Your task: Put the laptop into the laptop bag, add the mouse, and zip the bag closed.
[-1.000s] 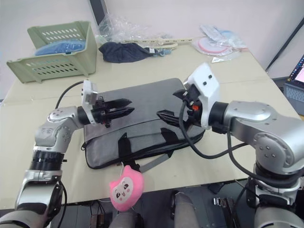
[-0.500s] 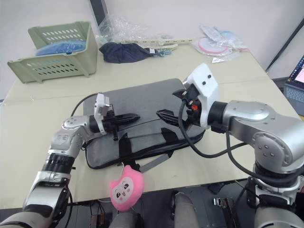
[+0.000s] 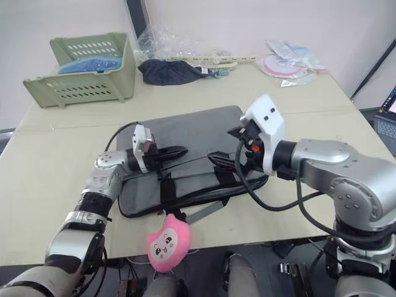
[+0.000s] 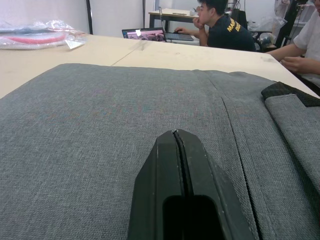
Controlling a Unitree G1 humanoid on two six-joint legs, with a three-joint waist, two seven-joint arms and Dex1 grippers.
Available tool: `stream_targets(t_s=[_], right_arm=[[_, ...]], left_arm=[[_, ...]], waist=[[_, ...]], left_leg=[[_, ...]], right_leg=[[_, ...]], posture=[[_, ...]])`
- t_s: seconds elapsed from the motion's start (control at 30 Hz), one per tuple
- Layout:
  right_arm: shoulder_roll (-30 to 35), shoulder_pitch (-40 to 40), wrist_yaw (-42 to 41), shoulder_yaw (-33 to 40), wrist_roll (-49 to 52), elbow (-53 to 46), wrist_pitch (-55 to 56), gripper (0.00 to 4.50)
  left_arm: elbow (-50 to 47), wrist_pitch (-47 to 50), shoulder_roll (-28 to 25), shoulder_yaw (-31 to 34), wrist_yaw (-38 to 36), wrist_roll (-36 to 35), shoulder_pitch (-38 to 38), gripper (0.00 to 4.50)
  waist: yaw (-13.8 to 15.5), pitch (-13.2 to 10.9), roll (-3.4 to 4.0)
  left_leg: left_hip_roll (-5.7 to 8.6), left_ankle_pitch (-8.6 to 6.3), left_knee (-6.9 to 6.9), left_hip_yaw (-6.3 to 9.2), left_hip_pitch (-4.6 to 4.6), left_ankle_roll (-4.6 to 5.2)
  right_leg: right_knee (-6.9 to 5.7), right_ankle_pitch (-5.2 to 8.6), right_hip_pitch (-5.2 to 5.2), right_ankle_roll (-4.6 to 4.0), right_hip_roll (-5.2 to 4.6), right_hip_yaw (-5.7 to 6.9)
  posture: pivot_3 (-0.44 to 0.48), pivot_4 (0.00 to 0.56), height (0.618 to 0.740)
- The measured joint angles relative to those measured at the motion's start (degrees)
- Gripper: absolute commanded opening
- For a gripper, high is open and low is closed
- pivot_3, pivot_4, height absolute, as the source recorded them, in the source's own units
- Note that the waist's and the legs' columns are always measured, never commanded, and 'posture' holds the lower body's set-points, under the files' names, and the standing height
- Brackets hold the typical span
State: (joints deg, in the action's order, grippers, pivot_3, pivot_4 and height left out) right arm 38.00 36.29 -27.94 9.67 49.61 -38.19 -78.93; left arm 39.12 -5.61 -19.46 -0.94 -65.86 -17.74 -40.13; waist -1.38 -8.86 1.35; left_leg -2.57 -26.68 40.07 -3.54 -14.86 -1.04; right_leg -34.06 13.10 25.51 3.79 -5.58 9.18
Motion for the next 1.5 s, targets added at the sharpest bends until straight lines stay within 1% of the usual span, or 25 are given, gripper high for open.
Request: stream_targets(t_s=[0.1,0.17,0.23,0.47,0.6,0.7,0.77,0.87,1.0,1.2,1.27,1.33,1.4,1.5], right_arm=[[-0.07,-2.48,-0.01,0.70,2.46,-0.02,-1.42,4.50],[-1.07,-3.93,0.02,2.40,6.60,0.02,-4.13,4.50],[-1.84,-5.18,0.11,3.34,9.72,0.03,-6.32,4.50],[-3.89,-6.63,1.31,4.30,14.68,1.08,-10.77,4.50],[-4.41,-8.20,1.69,4.11,17.62,3.44,-13.13,4.50],[-6.16,-9.38,3.67,-1.12,17.68,7.57,-13.26,4.50],[-7.92,-7.42,5.90,-3.17,17.63,10.92,-13.27,4.50],[-9.67,-5.62,7.41,-5.91,17.52,14.55,-13.27,4.50],[-9.87,-4.92,7.93,-8.04,17.10,16.48,-13.27,4.50],[-6.16,-3.73,2.59,-14.37,14.20,15.26,-9.42,4.50],[-4.04,-3.42,-1.12,-17.06,11.91,14.02,-5.58,4.50],[-3.29,-3.09,-3.30,-18.42,10.52,13.33,-3.20,4.50],[-1.60,-2.66,-8.55,-21.87,6.47,12.25,3.37,4.50],[-0.70,-2.06,-13.72,-24.85,3.15,12.01,8.99,4.50]], left_arm=[[-0.14,-0.70,0.10,0.00,-0.33,0.00,0.85,0.04],[-0.60,-0.73,-0.15,0.03,-0.55,0.00,1.87,0.04],[-1.08,-0.60,-0.30,0.03,-0.59,0.00,2.46,0.04],[-2.21,0.09,-0.47,0.01,-0.67,0.00,3.03,0.04],[-2.35,0.40,-0.54,-0.12,-0.78,0.00,3.07,0.04],[-2.34,0.47,-0.66,-0.12,-0.79,0.01,3.19,0.04],[-2.36,0.47,-0.74,-0.11,-0.80,0.01,3.31,0.04],[-2.36,0.47,-0.75,-0.12,-0.80,0.01,3.36,0.04],[-2.52,0.47,-0.84,-0.12,-0.72,0.01,3.48,0.04],[-3.25,0.69,-0.85,-0.13,-0.45,0.01,3.82,0.04],[-3.31,0.76,-0.89,-0.13,-0.44,0.01,3.85,0.04],[-3.31,0.81,-0.99,-0.13,-0.43,0.01,3.88,0.04],[-3.36,0.94,-1.00,-0.13,-0.40,0.01,3.87,0.04],[-3.47,1.21,-1.04,-0.14,-0.41,0.01,3.86,0.04]], waist=[[-0.09,0.25,0.24],[-0.14,0.52,0.58],[-0.15,0.67,0.72],[-0.19,0.69,0.75],[-0.19,0.74,0.78],[-0.22,0.80,0.75],[-0.27,0.81,0.74],[-0.28,0.85,0.79],[-0.32,0.85,0.79],[-0.33,0.86,0.78],[-0.34,0.85,0.79],[-0.39,0.85,0.78],[-0.38,0.85,0.77],[-0.39,0.85,0.76]], left_leg=[[0.00,-0.01,-0.03,-0.02,0.08,0.03],[0.00,-0.02,-0.07,-0.03,0.16,0.03],[0.00,-0.02,-0.14,-0.02,0.28,0.03],[0.00,-0.03,-0.17,-0.03,0.35,0.05],[0.00,-0.04,-0.22,-0.04,0.36,0.07],[0.00,-0.04,-0.28,-0.07,0.43,0.07],[0.00,-0.04,-0.29,-0.09,0.46,0.07],[0.00,-0.04,-0.30,-0.09,0.47,0.07],[0.00,-0.04,-0.31,-0.09,0.47,0.07],[-0.01,-0.05,-0.37,-0.08,0.46,0.07],[-0.01,-0.05,-0.40,-0.08,0.47,0.06],[-0.01,-0.05,-0.40,-0.09,0.48,0.06],[-0.01,-0.05,-0.41,-0.09,0.49,0.06],[-0.01,-0.05,-0.42,-0.09,0.49,0.06]], right_leg=[[0.07,0.00,-0.08,0.00,0.00,-0.02],[0.07,0.00,-0.12,0.00,0.00,-0.05],[0.08,0.00,-0.19,0.00,0.01,-0.06],[0.09,0.00,-0.24,-0.01,0.01,-0.09],[0.13,0.01,-0.24,-0.01,0.02,-0.09],[0.12,0.01,-0.25,-0.02,0.02,-0.10],[0.12,0.01,-0.26,-0.02,0.02,-0.09],[0.12,0.01,-0.26,-0.02,0.02,-0.09],[0.14,0.01,-0.26,-0.02,0.02,-0.09],[0.20,0.01,-0.26,-0.02,0.02,-0.07],[0.21,0.01,-0.26,-0.02,0.02,-0.07],[0.21,0.01,-0.26,-0.02,0.03,-0.07],[0.21,0.01,-0.26,-0.02,0.03,-0.07],[0.22,0.01,-0.26,-0.02,0.03,-0.06]], posture=[[0.000,0.150,0.740],[0.000,0.150,0.740],[0.000,0.150,0.740],[0.000,0.150,0.740],[0.000,0.150,0.740],[0.000,0.150,0.740],[0.000,0.150,0.740],[0.000,0.150,0.740],[0.000,0.150,0.740],[0.000,0.150,0.740],[0.000,0.150,0.740],[0.000,0.150,0.740],[0.000,0.150,0.740],[0.000,0.150,0.740]])
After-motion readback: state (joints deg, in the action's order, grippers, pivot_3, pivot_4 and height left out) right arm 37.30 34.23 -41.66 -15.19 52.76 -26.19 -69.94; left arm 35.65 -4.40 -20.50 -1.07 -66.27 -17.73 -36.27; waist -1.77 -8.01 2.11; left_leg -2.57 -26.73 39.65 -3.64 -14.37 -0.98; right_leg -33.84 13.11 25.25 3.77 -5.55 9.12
